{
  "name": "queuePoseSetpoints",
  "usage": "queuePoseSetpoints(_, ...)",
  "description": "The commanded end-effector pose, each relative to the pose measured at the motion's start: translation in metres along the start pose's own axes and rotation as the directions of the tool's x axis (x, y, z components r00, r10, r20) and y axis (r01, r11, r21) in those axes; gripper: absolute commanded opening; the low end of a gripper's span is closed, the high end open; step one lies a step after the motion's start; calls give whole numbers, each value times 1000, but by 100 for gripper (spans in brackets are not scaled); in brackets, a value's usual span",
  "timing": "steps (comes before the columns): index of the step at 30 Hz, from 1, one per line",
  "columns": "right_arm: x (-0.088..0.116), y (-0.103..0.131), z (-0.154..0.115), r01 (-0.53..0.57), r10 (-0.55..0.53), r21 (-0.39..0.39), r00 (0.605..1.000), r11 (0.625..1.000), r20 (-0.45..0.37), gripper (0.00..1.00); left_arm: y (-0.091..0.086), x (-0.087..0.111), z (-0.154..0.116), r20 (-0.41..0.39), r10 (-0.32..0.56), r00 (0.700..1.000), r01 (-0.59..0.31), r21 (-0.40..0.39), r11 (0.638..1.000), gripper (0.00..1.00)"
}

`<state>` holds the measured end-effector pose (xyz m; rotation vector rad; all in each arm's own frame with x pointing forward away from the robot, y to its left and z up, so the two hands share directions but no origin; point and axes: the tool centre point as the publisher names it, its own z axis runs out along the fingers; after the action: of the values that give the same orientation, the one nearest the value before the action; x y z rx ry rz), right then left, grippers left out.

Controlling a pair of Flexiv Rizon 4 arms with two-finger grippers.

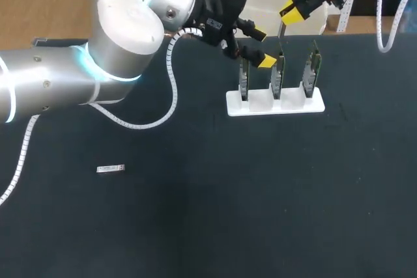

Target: Pick up the optical module with the left hand, and insert it into the network port with the right hand.

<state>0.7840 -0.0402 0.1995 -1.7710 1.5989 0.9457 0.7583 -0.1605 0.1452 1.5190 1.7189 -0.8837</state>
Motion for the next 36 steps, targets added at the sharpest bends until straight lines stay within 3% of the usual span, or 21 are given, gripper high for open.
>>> queuePoseSetpoints(1,0,0,0,0,0,0,1000,1000,0,0,1,0,1,-7,-1,1000,1,4,1000,100)
queuePoseSetpoints(36,-1,5,-3,5,-5,7,1000,1000,-3,0,-11,9,6,-44,-12,999,13,32,999,100)
